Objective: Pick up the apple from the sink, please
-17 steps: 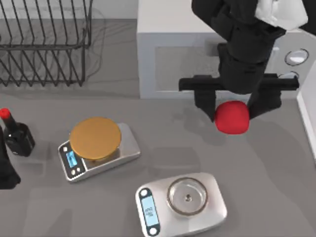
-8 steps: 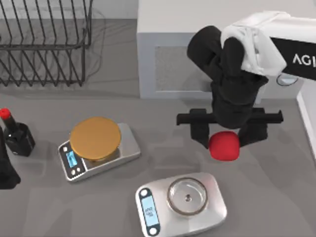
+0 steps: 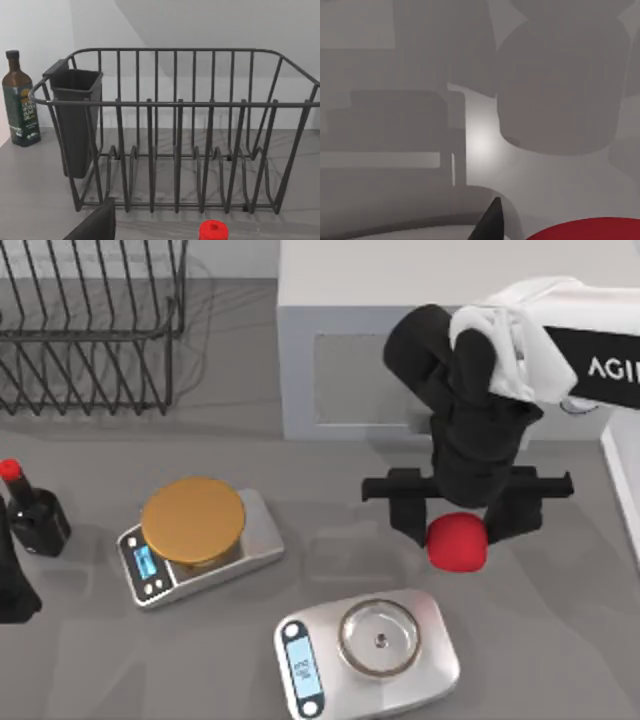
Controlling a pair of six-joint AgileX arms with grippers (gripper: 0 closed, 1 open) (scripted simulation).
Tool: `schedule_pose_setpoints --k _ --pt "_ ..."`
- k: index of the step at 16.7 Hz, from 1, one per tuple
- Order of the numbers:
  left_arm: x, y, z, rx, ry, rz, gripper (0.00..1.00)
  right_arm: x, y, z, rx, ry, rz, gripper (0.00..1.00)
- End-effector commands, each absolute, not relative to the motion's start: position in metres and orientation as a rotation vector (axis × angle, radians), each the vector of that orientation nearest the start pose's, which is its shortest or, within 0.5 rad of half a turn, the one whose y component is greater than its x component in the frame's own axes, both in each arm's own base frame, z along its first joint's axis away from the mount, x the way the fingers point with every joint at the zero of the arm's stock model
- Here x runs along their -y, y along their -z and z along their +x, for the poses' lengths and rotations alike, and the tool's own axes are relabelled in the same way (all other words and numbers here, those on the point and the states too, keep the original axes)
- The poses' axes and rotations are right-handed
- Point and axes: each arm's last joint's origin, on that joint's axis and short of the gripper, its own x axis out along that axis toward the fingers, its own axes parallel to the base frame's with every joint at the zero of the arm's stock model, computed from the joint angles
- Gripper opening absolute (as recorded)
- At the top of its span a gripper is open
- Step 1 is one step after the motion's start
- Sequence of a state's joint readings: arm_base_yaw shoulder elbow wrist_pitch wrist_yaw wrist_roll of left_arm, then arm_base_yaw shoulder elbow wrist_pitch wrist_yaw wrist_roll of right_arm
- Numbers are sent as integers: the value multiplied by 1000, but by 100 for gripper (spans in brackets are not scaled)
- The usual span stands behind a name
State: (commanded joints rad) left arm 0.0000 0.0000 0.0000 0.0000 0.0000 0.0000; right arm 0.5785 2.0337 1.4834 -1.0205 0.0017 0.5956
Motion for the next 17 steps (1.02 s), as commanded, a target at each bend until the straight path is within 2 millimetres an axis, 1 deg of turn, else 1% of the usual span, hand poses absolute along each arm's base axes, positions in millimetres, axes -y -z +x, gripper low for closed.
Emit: schedule_pose_setpoints --k 11,12,17 --pt "1 -160 106 0 0 0 100 -213 -160 320 -1571 8 8 98" --pt "1 -160 106 0 0 0 100 -213 -160 320 -1571 8 8 100" --pt "1 -160 106 0 0 0 100 -213 -160 320 -1571 8 8 100"
